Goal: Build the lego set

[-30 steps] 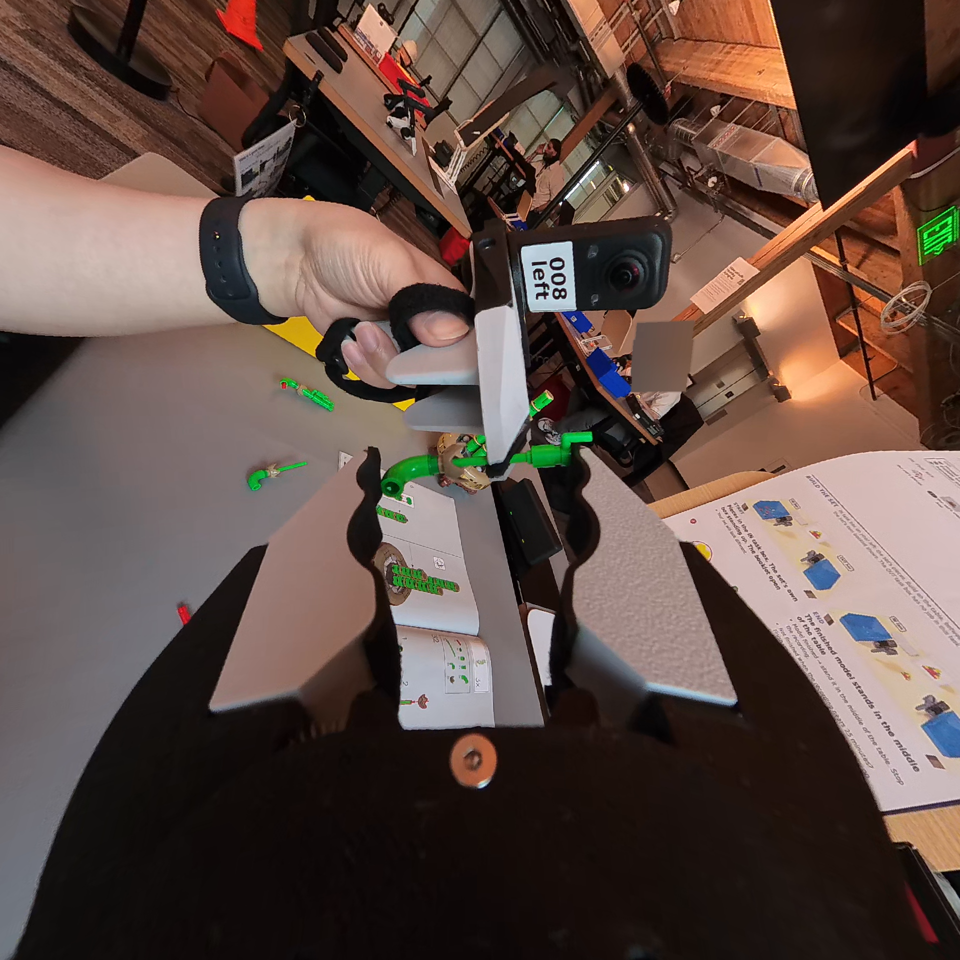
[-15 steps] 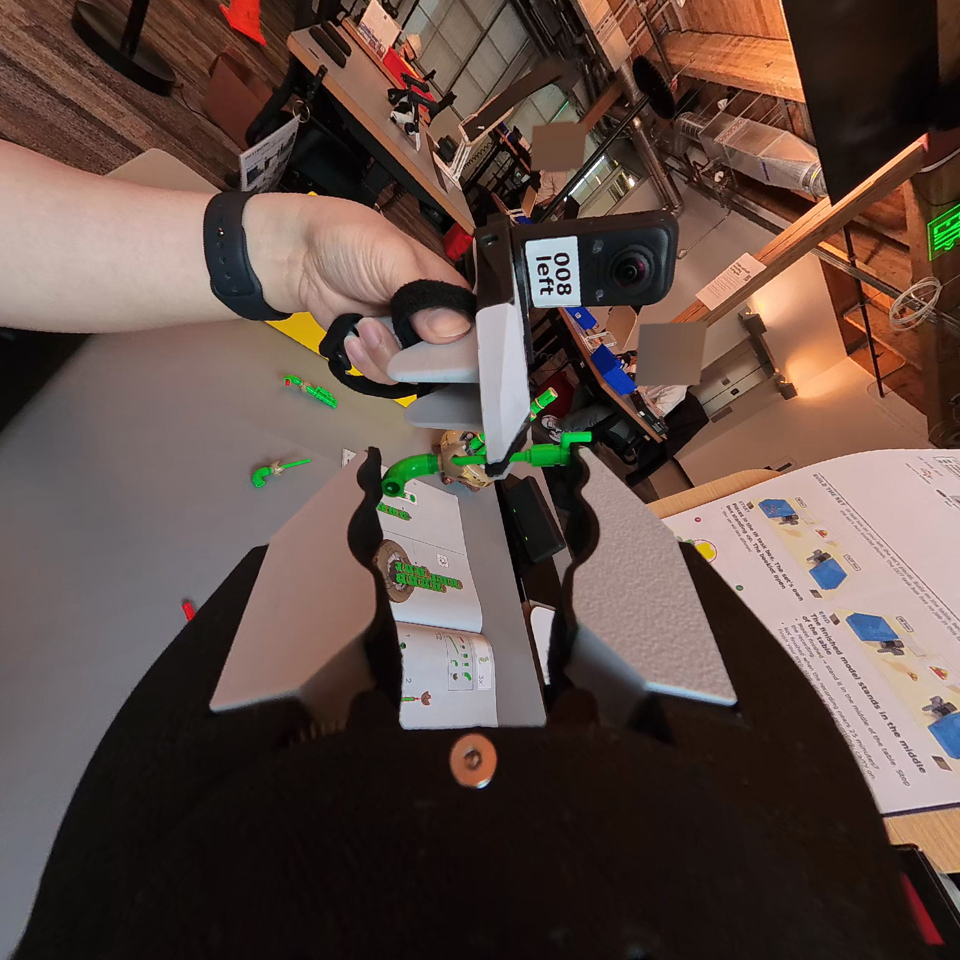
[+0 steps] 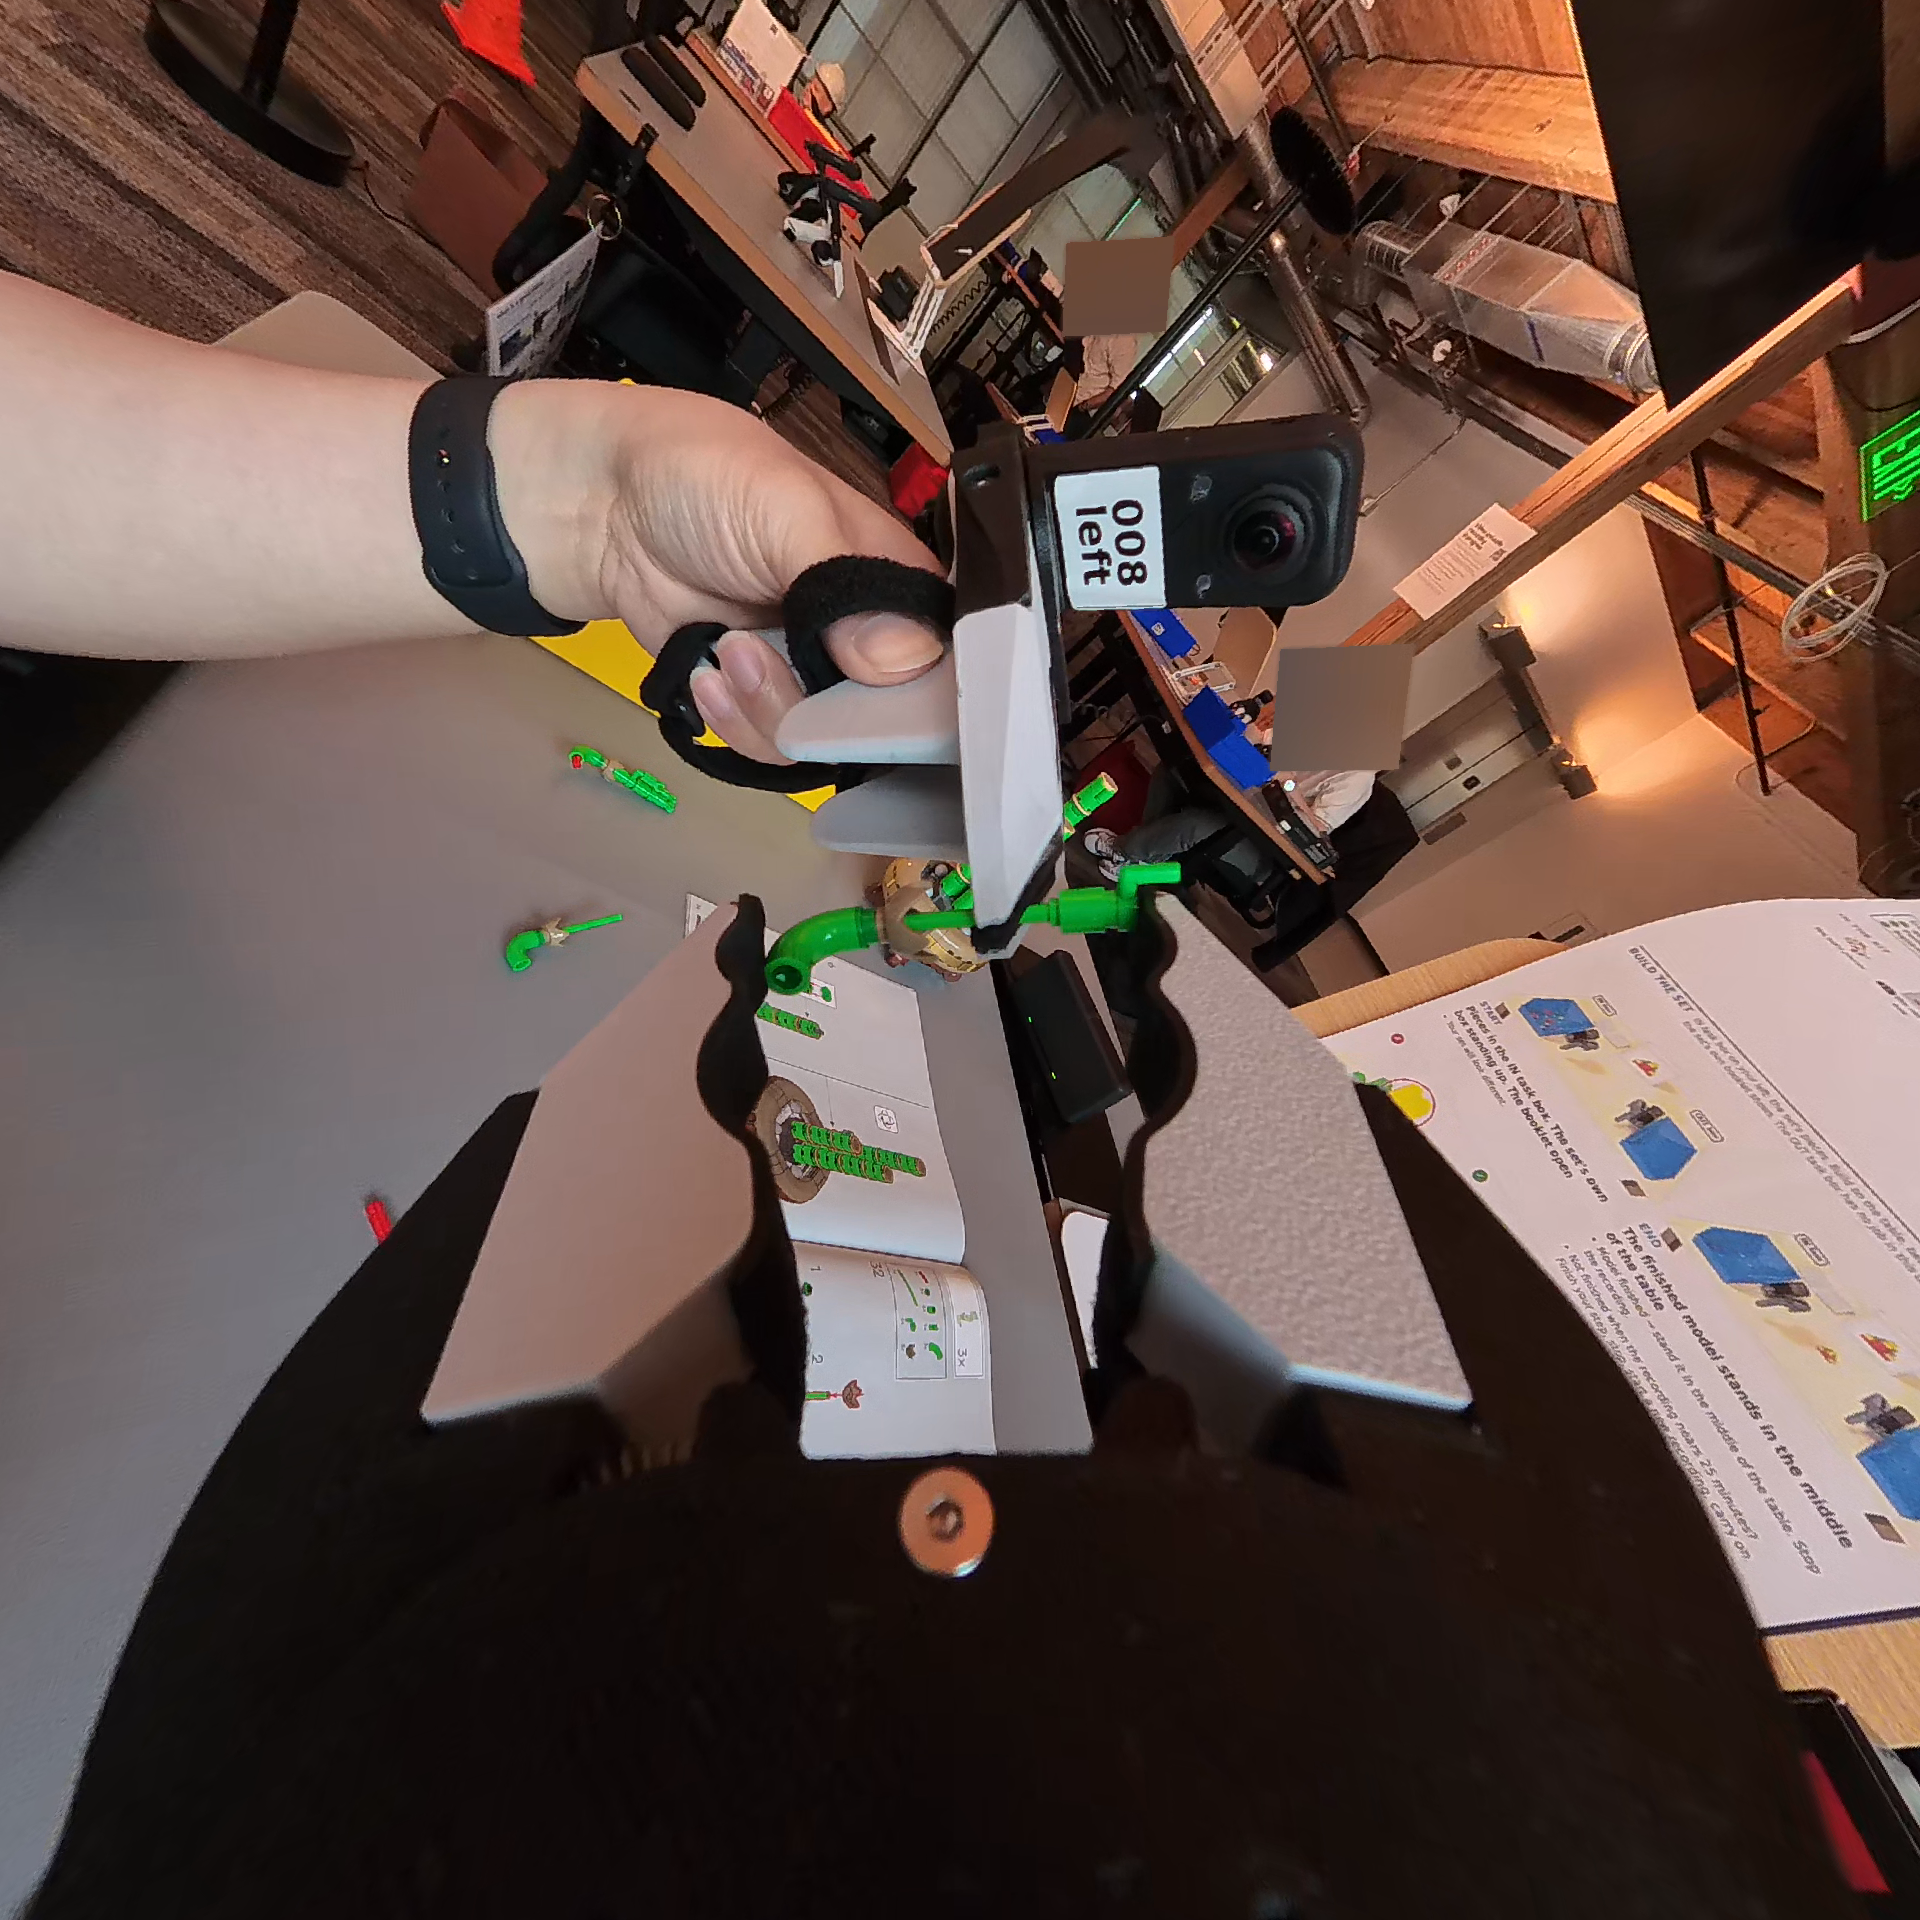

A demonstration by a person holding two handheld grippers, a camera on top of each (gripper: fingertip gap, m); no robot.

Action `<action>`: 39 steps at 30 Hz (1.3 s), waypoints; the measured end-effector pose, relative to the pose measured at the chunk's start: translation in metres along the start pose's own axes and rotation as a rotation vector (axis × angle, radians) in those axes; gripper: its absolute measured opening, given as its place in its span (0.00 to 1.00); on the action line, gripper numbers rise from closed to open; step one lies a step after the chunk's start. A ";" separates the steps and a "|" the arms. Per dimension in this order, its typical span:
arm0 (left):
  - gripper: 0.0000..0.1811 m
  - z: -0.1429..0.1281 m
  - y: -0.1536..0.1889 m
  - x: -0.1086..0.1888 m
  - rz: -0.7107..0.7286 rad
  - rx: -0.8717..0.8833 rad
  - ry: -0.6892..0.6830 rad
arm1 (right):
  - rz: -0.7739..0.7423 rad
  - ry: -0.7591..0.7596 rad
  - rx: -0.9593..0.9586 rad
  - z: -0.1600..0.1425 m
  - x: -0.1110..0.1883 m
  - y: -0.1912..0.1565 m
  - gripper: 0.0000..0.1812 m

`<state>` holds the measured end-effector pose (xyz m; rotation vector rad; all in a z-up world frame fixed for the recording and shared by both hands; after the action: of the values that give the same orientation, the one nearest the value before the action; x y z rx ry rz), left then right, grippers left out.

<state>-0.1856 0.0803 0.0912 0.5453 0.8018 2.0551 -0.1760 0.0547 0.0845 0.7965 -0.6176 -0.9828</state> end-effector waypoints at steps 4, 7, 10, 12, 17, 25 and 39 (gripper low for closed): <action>0.00 0.000 0.000 0.000 0.005 -0.001 -0.002 | 0.003 0.000 -0.001 0.000 0.000 0.000 0.38; 0.00 0.000 0.000 0.000 0.006 -0.002 -0.003 | 0.004 -0.001 0.001 0.000 0.000 -0.001 0.38; 0.01 -0.001 -0.001 0.000 0.006 -0.001 -0.006 | 0.008 -0.004 0.000 -0.001 0.000 -0.001 0.38; 0.00 -0.001 -0.001 0.000 0.006 0.001 -0.008 | 0.009 -0.004 0.001 -0.001 0.000 -0.001 0.38; 0.00 -0.001 -0.001 0.000 0.006 0.002 -0.005 | 0.007 -0.006 0.003 -0.001 0.000 -0.001 0.38; 0.00 0.008 -0.003 0.005 0.033 0.002 0.063 | -0.061 -0.008 -0.050 -0.004 -0.010 0.007 0.42; 0.00 0.010 -0.007 0.008 0.084 0.006 0.084 | -0.103 -0.119 0.033 -0.014 -0.013 0.009 0.39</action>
<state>-0.1797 0.0933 0.0939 0.5068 0.8476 2.1657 -0.1667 0.0731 0.0830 0.8089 -0.7022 -1.1228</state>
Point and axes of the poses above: each gripper's, where its closed fingertips meet, x back along the fingers, z out of its top, y = z × x across the jaws, the point moved 3 cm from there along x, back along the fingers, and after that the axes turned 11 degrees about x, right-handed, at the moved point
